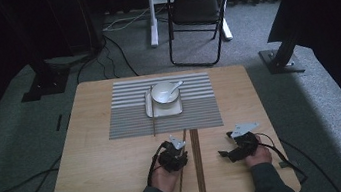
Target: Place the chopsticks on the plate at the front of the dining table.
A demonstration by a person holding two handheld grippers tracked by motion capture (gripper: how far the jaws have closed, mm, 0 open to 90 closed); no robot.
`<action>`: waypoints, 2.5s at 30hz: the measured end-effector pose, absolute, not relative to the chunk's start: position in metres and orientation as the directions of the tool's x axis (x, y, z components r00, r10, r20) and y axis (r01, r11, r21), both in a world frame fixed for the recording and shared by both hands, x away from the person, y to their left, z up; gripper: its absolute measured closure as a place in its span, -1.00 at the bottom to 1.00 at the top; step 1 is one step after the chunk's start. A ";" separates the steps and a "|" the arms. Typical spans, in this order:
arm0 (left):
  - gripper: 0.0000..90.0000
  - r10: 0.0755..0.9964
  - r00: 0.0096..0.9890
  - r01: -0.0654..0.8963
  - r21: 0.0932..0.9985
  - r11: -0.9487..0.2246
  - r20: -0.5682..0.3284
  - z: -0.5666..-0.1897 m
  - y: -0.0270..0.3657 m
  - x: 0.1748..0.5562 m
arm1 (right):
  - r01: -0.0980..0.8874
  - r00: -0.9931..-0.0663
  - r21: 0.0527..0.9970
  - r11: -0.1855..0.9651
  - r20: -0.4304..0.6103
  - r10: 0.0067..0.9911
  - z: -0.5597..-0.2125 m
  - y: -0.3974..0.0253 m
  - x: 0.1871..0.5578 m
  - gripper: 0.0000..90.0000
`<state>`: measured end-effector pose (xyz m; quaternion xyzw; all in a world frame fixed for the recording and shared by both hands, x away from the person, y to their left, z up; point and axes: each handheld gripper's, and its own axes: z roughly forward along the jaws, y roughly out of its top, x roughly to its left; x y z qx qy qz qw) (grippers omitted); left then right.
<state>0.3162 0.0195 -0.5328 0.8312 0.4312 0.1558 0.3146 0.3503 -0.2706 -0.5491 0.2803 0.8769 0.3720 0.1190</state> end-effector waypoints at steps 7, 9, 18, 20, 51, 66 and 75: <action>0.59 0.841 0.541 0.632 0.661 -0.404 -0.003 -0.533 0.031 0.319 | 0.404 -0.814 0.719 0.565 0.001 0.581 -0.549 -0.270 0.350 -0.74; 0.63 0.841 0.541 0.634 0.660 -0.404 -0.004 -0.533 0.032 0.320 | 0.404 -0.814 0.719 0.565 0.000 0.581 -0.549 -0.270 0.350 -0.74; 0.81 0.844 0.536 0.643 0.654 -0.398 -0.013 -0.532 0.035 0.322 | 0.403 -0.814 0.719 0.566 0.000 0.580 -0.549 -0.271 0.350 -0.74; 0.83 0.847 0.531 0.646 0.655 -0.392 -0.016 -0.532 0.037 0.322 | 0.403 -0.814 0.719 0.566 0.000 0.580 -0.549 -0.271 0.350 -0.74; 0.87 0.864 0.496 0.703 0.623 -0.344 -0.082 -0.519 0.059 0.335 | 0.405 -0.812 0.719 0.564 0.000 0.583 -0.549 -0.270 0.350 -0.74; 0.87 0.891 0.444 0.709 0.646 -0.284 -0.095 -0.499 0.094 0.331 | 0.404 -0.813 0.719 0.565 -0.001 0.583 -0.549 -0.270 0.350 -0.74; 0.87 0.900 0.422 0.724 0.639 -0.260 -0.111 -0.498 0.109 0.320 | 0.405 -0.812 0.720 0.564 0.000 0.583 -0.549 -0.270 0.350 -0.74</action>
